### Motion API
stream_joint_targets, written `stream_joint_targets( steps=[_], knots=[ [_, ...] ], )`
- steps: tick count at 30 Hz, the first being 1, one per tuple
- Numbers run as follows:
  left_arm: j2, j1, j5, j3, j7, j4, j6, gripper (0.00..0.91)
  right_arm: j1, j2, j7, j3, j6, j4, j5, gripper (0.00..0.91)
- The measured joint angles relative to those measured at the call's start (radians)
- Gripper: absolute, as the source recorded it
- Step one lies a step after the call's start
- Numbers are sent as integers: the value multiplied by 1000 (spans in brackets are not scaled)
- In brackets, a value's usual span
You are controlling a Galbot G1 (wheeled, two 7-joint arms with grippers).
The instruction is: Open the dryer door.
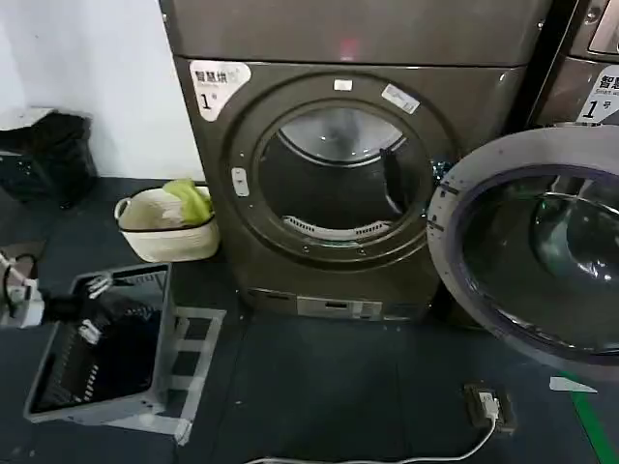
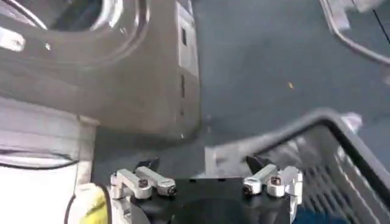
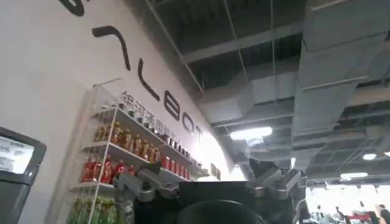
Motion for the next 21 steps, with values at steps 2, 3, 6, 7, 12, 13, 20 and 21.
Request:
stream_joint_targets(
  steps=[2, 3, 6, 7, 12, 13, 20, 21],
  knots=[
    [0, 0, 21, -10, 19, 23, -8, 907, 1, 0, 0, -3, 0, 0, -1, 907],
    [0, 0, 28, -14, 26, 31, -11, 907, 1, 0, 0, -3, 0, 0, -1, 907],
    [0, 0, 44, -27, 35, 60, -21, 907, 2, 0, -1, -6, 1, 0, -1, 907],
    [-1, 0, 45, -32, 36, 68, -24, 907, 2, 0, -1, -6, 1, 0, -1, 907],
    [-11, 0, 68, -53, 62, 109, -51, 907, 2, -2, -2, -8, 6, -5, -1, 907],
    [-14, 0, 67, -57, 71, 116, -63, 907, 2, -3, -2, -8, 7, -6, -1, 907],
    [-21, -4, 93, -69, 99, 155, -100, 907, 1, -3, -3, -7, 9, -7, -1, 907],
    [-23, -5, 98, -70, 100, 161, -102, 907, 1, -2, -3, -6, 10, -7, -1, 907]
  ],
)
